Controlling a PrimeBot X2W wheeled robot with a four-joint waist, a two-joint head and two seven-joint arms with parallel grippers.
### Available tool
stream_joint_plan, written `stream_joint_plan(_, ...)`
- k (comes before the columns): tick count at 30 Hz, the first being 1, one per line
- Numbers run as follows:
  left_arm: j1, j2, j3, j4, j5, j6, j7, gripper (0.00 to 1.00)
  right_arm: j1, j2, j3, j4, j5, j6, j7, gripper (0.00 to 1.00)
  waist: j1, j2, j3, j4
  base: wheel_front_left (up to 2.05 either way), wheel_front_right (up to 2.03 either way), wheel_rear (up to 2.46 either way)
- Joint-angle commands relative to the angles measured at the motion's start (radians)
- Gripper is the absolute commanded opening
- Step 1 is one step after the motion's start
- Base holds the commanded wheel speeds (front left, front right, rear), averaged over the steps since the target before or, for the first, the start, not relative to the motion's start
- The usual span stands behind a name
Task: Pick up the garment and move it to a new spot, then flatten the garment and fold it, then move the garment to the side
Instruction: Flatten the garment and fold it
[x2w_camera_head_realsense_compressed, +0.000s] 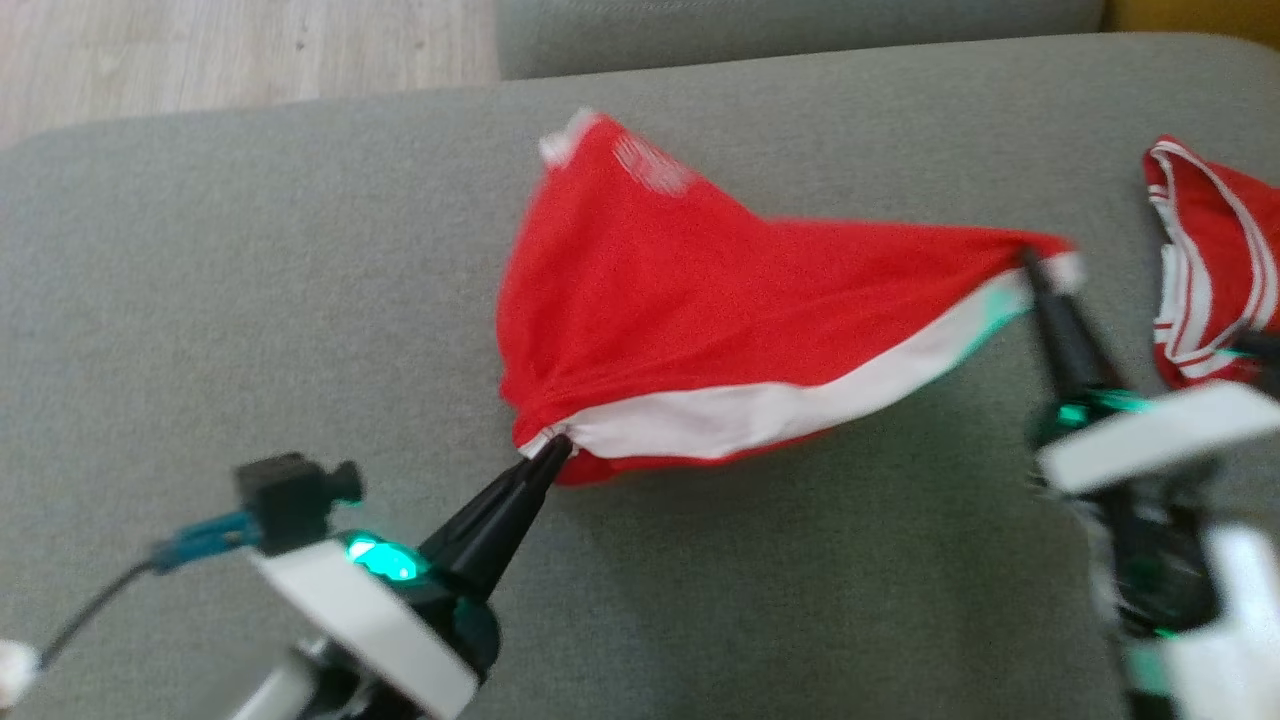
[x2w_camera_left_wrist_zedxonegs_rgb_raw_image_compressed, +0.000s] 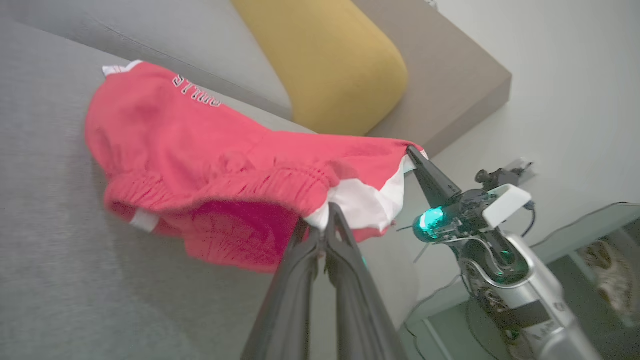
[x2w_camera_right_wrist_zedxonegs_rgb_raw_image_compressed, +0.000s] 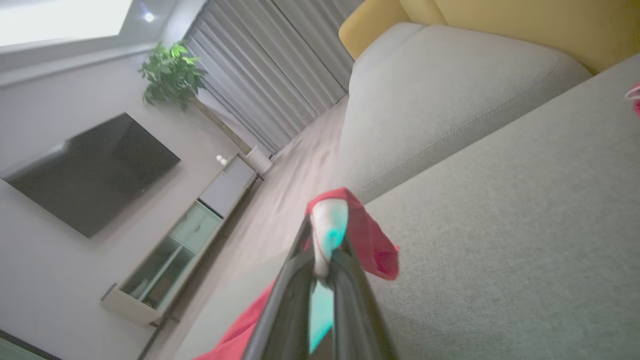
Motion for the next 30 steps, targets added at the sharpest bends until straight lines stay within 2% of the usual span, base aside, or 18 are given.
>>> stream_joint_plan(1,-0.025,0.041,0.058,-0.077,-0.020,0.000,0.009,0.00,0.013,-0.010,-0.006,-0.080,0.033,0.007,0.027,0.00,0.0001,0.0000,-0.009,-0.008,0.00,0.00,0.00)
stream_joint_plan(4,-0.015,0.097,0.093,-0.282,-0.102,0.019,0.063,0.00,0.081,0.008,-0.103,-0.283,0.147,0.007,0.143,0.00,0.0001,0.0000,-0.012,-0.016,0.00,0.00,0.00)
stream_joint_plan(8,-0.070,0.128,0.153,-0.479,-0.224,0.051,0.123,0.00,0.099,0.048,-0.220,-0.484,0.251,0.007,0.284,0.00,0.0001,0.0000,-0.002,-0.027,0.00,0.00,0.00)
stream_joint_plan(11,-0.171,0.130,0.193,-0.510,-0.309,0.074,0.177,0.00,0.042,0.063,-0.279,-0.534,0.284,0.007,0.376,0.00,0.0001,0.0000,0.021,-0.035,0.00,0.00,0.00)
stream_joint_plan(13,-0.265,0.124,0.209,-0.465,-0.329,0.093,0.216,0.00,-0.040,0.066,-0.293,-0.520,0.271,0.007,0.427,0.00,0.0001,0.0000,0.044,-0.043,0.00,0.00,0.00)
stream_joint_plan(16,-0.440,0.107,0.206,-0.317,-0.285,0.121,0.271,0.00,-0.222,0.066,-0.280,-0.406,0.217,0.007,0.446,0.00,0.0001,0.0000,0.089,-0.059,0.00,0.00,0.00)
stream_joint_plan(19,-0.631,0.046,0.181,-0.099,-0.180,0.139,0.274,0.00,-0.449,0.067,-0.256,-0.201,0.154,0.007,0.413,0.00,0.0001,0.0000,0.130,-0.068,0.00,0.00,0.00)
stream_joint_plan(23,-0.860,-0.065,0.153,0.221,0.002,0.111,0.159,0.00,-0.753,0.067,-0.223,0.128,0.111,0.007,0.266,0.00,0.0001,0.0000,0.167,-0.080,0.00,0.00,0.00)
stream_joint_plan(26,-0.995,-0.137,0.141,0.397,0.114,0.074,0.033,0.00,-0.930,0.067,-0.198,0.352,0.112,0.007,0.121,0.00,0.0001,0.0000,0.204,-0.080,0.00,0.00,0.00)
stream_joint_plan(30,-1.067,-0.187,0.124,0.556,0.207,0.026,-0.140,0.00,-1.005,0.067,-0.107,0.518,0.165,0.007,-0.007,0.00,0.0001,0.0000,0.227,-0.077,0.00,0.00,0.00)
